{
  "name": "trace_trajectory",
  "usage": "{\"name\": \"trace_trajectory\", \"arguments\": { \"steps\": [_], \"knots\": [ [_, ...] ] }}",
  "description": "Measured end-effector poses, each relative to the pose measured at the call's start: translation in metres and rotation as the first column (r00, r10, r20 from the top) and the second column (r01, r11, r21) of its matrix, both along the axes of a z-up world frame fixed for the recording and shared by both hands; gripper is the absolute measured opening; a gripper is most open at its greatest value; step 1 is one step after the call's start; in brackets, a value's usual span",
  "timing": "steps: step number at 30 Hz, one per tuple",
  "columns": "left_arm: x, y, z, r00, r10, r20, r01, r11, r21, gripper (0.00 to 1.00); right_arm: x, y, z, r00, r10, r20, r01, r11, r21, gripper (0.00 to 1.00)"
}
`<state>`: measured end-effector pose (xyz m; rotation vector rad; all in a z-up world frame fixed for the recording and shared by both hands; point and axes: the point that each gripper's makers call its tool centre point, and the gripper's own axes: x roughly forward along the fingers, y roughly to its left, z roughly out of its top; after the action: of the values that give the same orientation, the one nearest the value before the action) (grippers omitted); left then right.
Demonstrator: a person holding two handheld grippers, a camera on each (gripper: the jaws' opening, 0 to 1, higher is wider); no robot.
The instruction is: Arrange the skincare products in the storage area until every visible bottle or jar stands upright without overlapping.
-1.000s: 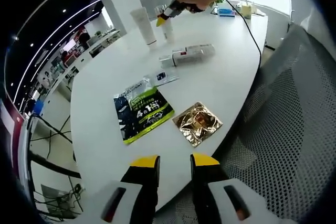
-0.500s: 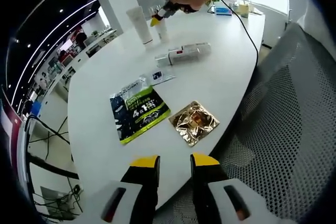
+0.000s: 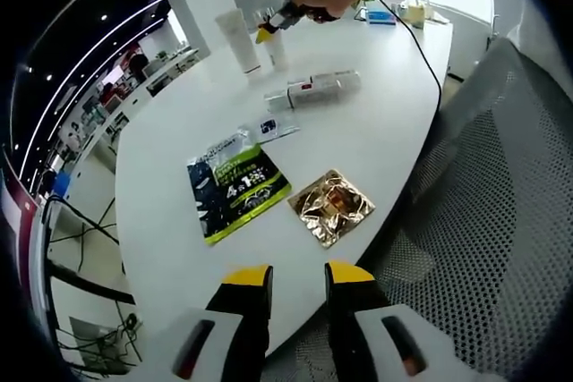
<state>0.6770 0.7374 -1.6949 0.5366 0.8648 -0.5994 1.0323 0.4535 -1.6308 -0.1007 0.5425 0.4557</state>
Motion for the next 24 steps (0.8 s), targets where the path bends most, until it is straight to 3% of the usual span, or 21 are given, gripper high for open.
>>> {"name": "trace_trajectory", "arguments": {
  "steps": [11,18,24],
  "knots": [
    [0.006,0.001,0.007,0.999,0.025,0.041,-0.024,0.999,-0.021,0.24,0.002,0.003,0.010,0.998,0.043,0.035,-0.043,0.999,0.024,0.39],
    [0.006,0.000,0.008,0.999,0.022,0.047,-0.021,0.999,-0.025,0.24,0.000,0.004,0.007,0.998,0.057,0.017,-0.058,0.998,0.026,0.41],
    [0.006,0.000,0.008,0.999,0.020,0.044,-0.019,1.000,-0.024,0.24,-0.007,0.005,-0.002,0.991,0.133,-0.018,-0.133,0.991,-0.012,0.45]
  ]
}}
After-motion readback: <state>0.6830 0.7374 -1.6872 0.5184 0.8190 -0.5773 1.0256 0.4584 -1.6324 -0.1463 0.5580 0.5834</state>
